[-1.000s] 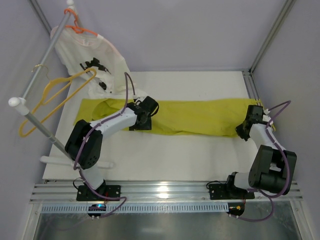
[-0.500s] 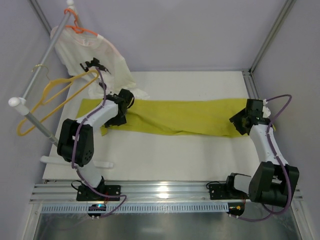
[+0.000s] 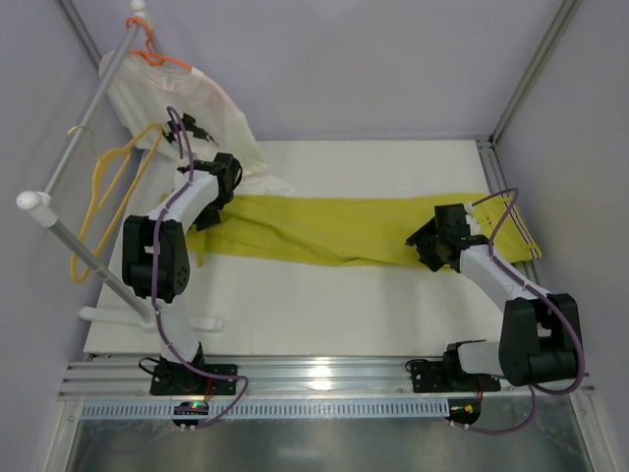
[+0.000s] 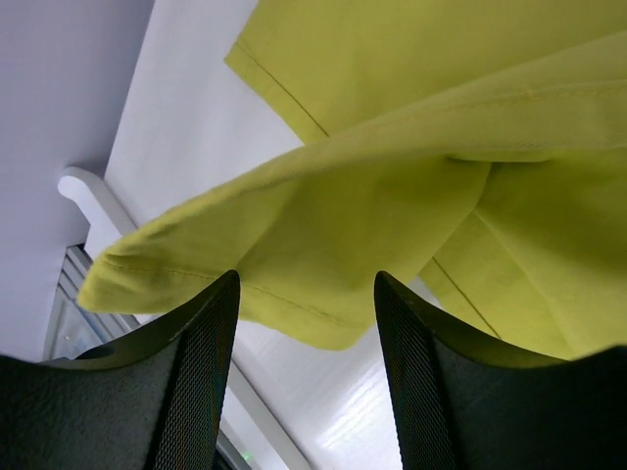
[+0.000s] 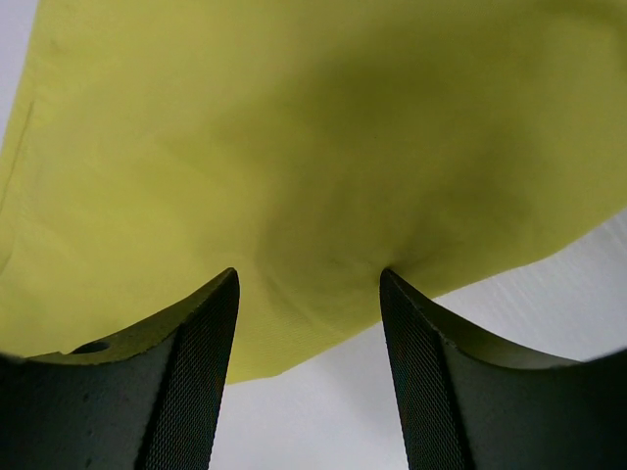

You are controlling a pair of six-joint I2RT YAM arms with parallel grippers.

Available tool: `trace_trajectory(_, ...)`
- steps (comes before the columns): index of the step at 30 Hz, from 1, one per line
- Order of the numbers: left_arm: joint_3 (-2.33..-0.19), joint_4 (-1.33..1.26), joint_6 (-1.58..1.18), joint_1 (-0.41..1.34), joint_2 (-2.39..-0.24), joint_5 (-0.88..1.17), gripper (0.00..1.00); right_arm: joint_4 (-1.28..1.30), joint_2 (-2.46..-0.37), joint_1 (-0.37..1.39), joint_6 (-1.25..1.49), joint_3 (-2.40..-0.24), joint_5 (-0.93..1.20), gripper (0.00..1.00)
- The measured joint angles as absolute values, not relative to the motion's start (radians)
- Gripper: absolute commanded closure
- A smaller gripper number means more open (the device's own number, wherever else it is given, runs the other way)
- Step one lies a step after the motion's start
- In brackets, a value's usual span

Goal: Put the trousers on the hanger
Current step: Fold the trousers

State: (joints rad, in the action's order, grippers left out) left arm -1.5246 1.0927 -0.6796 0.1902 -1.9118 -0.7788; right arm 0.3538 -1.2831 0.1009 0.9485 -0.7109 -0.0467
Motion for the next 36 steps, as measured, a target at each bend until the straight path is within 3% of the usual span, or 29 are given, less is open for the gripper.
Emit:
trace_trajectory(9,-1.695,1.212,-0.650,0.209,-1.977,-0.999,0.42,0.315,-1.430,0.162,1.015,-0.728,-0.105,0.41)
trace_trajectory(11,-1.744,1.236,-0.650,0.216,-2.010,-1.034,0.42,0.315,-1.443,0.162,1.022,-0.733,-0.116,0.50)
trace_trajectory(12,-1.750,1.240,-0.649,0.220,-2.017,-1.040,0.42,0.320,-1.446,0.162,1.023,-0.735,-0.125,0.63)
trace_trajectory(15,-1.736,1.240,-0.634,0.255,-2.011,-1.039,0.41,0.354,-1.451,0.162,1.013,-0.758,-0.159,0.81)
trace_trajectory(19,-1.681,1.196,-0.619,0.367,-1.961,-0.966,0.41,0.387,-1.471,0.165,0.993,-0.801,-0.193,0.96)
trace_trajectory(23,-1.608,1.160,-0.625,0.472,-1.884,-0.874,0.41,0.394,-1.505,0.167,0.972,-0.817,-0.212,0.96)
trace_trajectory(28,-1.523,1.121,-0.631,0.476,-1.818,-0.773,0.40,0.442,-1.495,0.159,0.936,-0.818,-0.262,0.96)
trace_trajectory(36,-1.432,1.145,-0.651,0.458,-1.809,-0.827,0.41,0.564,-1.328,0.021,0.839,-0.816,-0.302,0.96)
